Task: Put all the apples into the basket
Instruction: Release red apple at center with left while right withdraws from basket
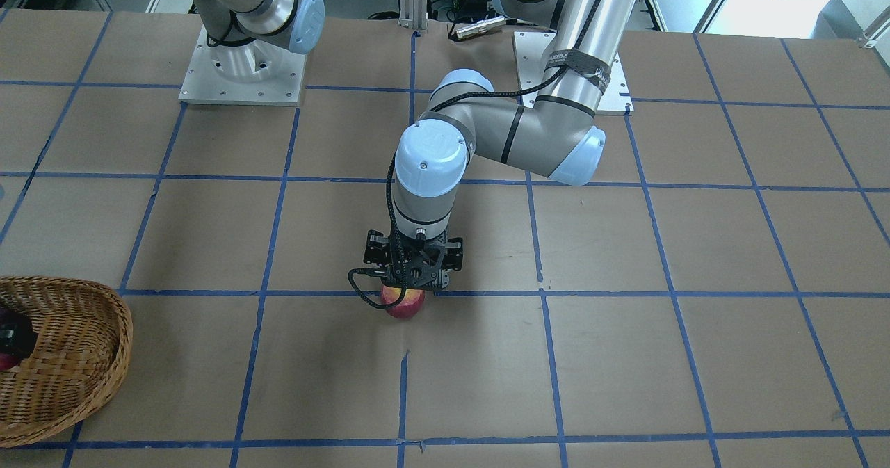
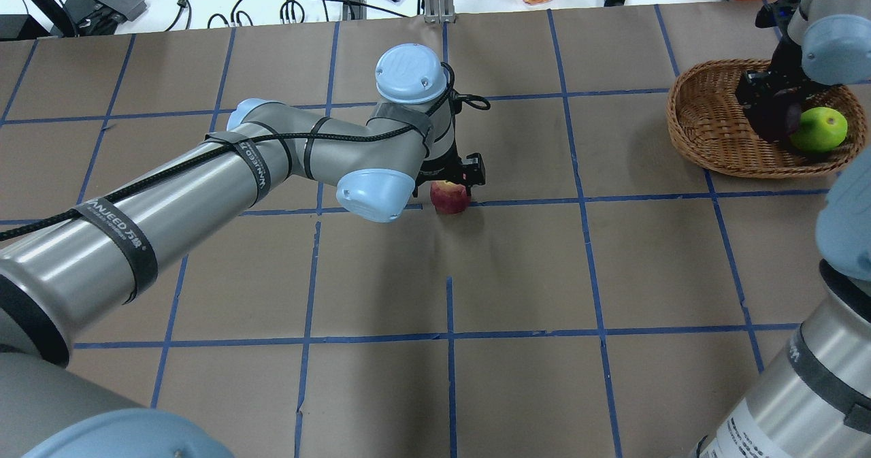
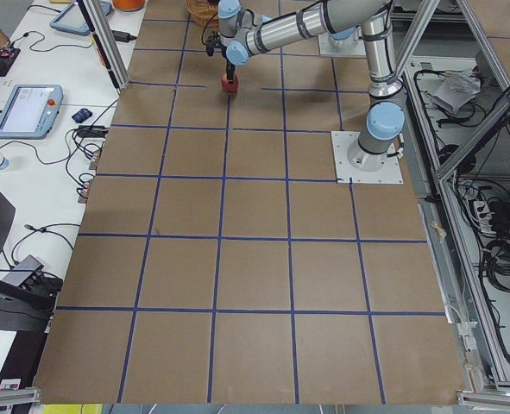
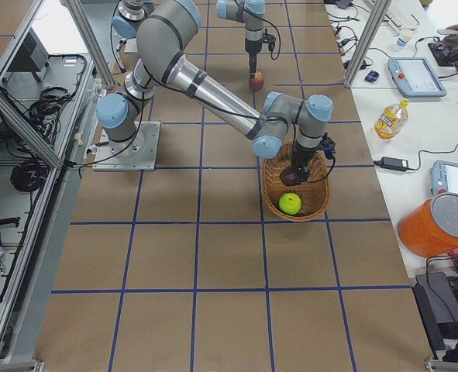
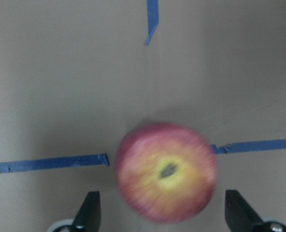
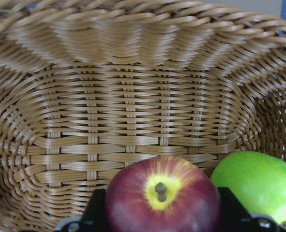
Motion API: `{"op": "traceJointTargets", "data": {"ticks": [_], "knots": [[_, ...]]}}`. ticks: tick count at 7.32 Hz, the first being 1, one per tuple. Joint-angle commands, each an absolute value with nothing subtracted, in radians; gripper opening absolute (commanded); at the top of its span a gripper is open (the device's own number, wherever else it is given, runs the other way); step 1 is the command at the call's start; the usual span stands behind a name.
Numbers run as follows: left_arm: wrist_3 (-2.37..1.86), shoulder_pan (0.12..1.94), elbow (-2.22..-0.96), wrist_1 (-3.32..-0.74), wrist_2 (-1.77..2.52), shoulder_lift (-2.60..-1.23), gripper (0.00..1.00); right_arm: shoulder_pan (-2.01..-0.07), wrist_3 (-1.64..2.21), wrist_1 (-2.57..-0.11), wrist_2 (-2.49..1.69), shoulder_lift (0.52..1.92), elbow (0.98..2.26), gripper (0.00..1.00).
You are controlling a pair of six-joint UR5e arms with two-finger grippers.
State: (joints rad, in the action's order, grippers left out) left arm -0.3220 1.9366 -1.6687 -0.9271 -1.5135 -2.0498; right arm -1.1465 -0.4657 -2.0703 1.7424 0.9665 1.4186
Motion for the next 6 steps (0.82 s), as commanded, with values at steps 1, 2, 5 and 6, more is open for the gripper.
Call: {"op": "traceJointTargets", "data": {"ticks": [1, 2, 5, 6], "knots": [[-0.318, 1.925, -1.651, -1.002, -1.548, -1.996, 1.00, -1.129, -0.502, -2.083, 1.741, 0.953, 1.425, 0.76], [-0.308, 1.908, -1.648, -1.061, -1.552, -1.950, 1.00, -1.129, -0.502, -2.076, 1.733, 0.954, 1.424, 1.00], [-0.202, 1.791, -1.648, -1.332, -1.549, -1.740, 1.00, -1.144, -0.500, -1.916, 1.727, 1.052, 1.421, 1.00], [-0.155, 1.732, -1.647, -1.433, -1.551, -1.665, 1.00, -1.187, -0.483, -1.829, 1.653, 1.110, 1.420, 1.00]]}}
